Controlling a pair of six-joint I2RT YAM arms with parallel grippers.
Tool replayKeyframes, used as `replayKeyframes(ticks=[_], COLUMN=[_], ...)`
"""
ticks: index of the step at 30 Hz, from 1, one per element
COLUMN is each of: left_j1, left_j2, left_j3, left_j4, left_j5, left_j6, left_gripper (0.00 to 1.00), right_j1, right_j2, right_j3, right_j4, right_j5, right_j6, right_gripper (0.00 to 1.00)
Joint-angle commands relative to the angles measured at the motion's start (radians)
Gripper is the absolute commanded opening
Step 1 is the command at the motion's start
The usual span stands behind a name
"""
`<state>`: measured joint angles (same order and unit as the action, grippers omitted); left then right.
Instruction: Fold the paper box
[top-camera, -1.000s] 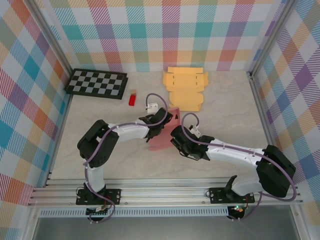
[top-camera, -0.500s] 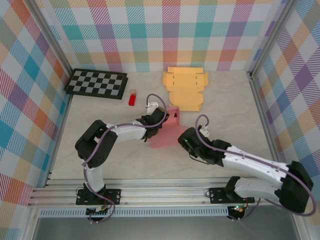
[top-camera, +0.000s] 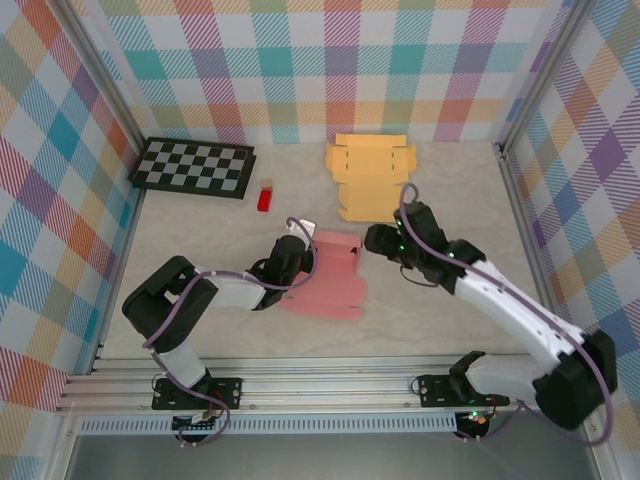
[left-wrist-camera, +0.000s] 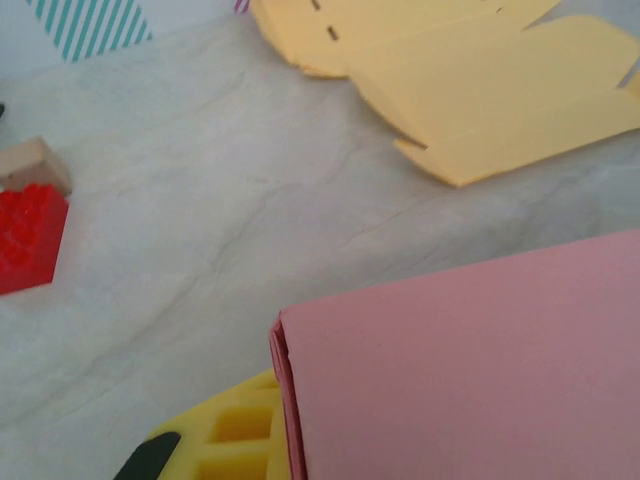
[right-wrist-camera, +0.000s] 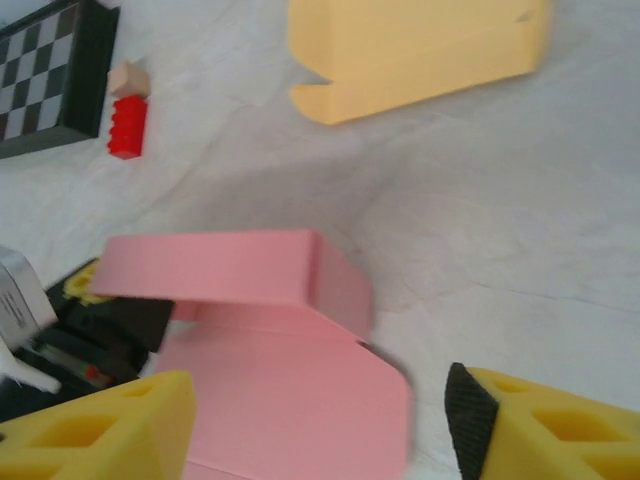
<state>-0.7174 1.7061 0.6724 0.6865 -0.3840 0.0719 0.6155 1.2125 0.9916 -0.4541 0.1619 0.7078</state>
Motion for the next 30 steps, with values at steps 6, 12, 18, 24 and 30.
replayKeyframes(ticks=[6, 12, 18, 24, 30], left_j1=[0.006, 0.004, 0.003, -0.022, -0.065], left_j2=[0.062, 0.076, 0.061, 0.039, 0.092], left_j3=[-0.059, -0.071, -0.082, -0.105, -0.073], left_j4=[0.276, 0.317, 0.295, 0.272, 0.268], left_j5=[0.041, 0.044, 0.094, 0.126, 0.073], left_j6=[0.106, 0.115, 0.107, 0.011, -0.001], left_gripper=[0.00, 0.00, 0.00, 0.00, 0.02], right_j1=[-0.014, -0.015, -0.019, -0.024, -0.025], right_j2=[0.218, 0.223, 0.215, 0.222, 0.198], right_j3=[0.073, -0.014, -0.037, -0.043, -0.124], right_j4=[0.117, 0.129, 0.090, 0.107, 0.141], right_j5=[-0.131, -0.099, -0.026, -0.039, -0.072], right_j6=[-0.053, 0.020, 0.007, -0.022, 0.039], right_gripper=[0.50, 0.44, 0.45, 0.44, 0.36])
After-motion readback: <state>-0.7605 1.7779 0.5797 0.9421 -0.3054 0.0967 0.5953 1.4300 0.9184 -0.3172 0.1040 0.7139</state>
